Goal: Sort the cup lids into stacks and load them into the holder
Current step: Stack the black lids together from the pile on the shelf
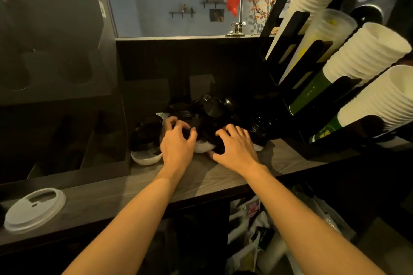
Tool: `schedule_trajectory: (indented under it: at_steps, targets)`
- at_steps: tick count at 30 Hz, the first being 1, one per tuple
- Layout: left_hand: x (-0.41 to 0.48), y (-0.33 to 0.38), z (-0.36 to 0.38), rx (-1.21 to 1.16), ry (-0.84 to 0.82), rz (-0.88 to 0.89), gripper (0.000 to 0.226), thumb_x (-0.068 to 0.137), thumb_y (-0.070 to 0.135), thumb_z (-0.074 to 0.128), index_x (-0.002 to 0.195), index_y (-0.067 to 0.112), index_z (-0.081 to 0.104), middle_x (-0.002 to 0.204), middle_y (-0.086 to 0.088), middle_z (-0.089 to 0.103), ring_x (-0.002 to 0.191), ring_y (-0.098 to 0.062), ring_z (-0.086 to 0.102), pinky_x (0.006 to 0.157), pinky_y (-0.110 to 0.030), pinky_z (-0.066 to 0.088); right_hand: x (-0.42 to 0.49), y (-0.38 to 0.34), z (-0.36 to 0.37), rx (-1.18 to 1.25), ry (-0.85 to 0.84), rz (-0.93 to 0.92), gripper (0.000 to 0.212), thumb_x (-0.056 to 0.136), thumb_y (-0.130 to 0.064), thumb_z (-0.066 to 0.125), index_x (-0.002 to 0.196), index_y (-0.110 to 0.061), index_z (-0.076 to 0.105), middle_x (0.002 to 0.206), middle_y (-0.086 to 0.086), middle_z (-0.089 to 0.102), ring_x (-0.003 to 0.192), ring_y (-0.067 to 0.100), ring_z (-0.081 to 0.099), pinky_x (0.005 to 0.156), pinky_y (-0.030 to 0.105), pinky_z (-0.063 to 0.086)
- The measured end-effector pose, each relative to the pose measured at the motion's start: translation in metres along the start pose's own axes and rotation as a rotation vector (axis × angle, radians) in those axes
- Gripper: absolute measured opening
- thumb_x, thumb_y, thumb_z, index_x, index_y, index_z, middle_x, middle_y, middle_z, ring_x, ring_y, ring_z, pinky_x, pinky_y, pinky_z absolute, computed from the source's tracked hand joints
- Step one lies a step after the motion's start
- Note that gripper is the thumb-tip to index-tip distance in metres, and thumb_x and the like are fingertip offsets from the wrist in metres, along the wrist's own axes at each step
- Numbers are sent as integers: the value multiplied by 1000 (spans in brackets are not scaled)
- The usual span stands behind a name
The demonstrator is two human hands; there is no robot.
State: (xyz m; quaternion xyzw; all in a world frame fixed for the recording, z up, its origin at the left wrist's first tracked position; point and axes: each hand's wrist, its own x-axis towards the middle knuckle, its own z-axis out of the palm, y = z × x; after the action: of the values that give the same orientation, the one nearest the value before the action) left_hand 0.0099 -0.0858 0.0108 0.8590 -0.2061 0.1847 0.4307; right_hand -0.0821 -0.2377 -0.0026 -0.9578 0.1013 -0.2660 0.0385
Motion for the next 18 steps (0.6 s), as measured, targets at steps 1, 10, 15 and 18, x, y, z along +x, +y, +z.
schedule_trajectory:
  at_steps: [1, 10, 15, 18]
  targets:
    - [-1, 1, -2, -7, 23, -37, 27, 96, 40, 66, 111, 17, 65, 134, -4, 54, 83, -21, 61, 76, -35, 45, 0, 0, 0, 29, -14, -7, 56, 85, -56, 64, 129, -22, 54, 135, 3, 45, 128, 24, 42, 111, 38, 29]
    - [-4, 1, -6, -320, -18, -100, 64, 91, 23, 76, 146, 14, 44, 137, -8, 54, 119, -19, 61, 96, -22, 47, -2, -7, -5, 139, -69, -47, 32, 98, -39, 58, 126, -23, 54, 127, -6, 56, 112, 23, 56, 96, 36, 42]
    - [-12, -2, -14, -528, -13, -136, 65, 88, 12, 79, 144, 13, 46, 132, 5, 51, 119, -4, 48, 91, -7, 41, -5, -7, -6, 201, -55, -19, 29, 99, -37, 59, 125, -23, 58, 128, -9, 54, 106, 24, 60, 90, 40, 48]
    - [-17, -5, -20, -575, 3, -128, 56, 91, 10, 75, 141, 14, 51, 122, 13, 55, 117, -6, 53, 87, -9, 43, -8, -7, -5, 267, 52, -59, 27, 95, -34, 67, 118, -18, 66, 129, -10, 54, 102, 21, 63, 86, 37, 52]
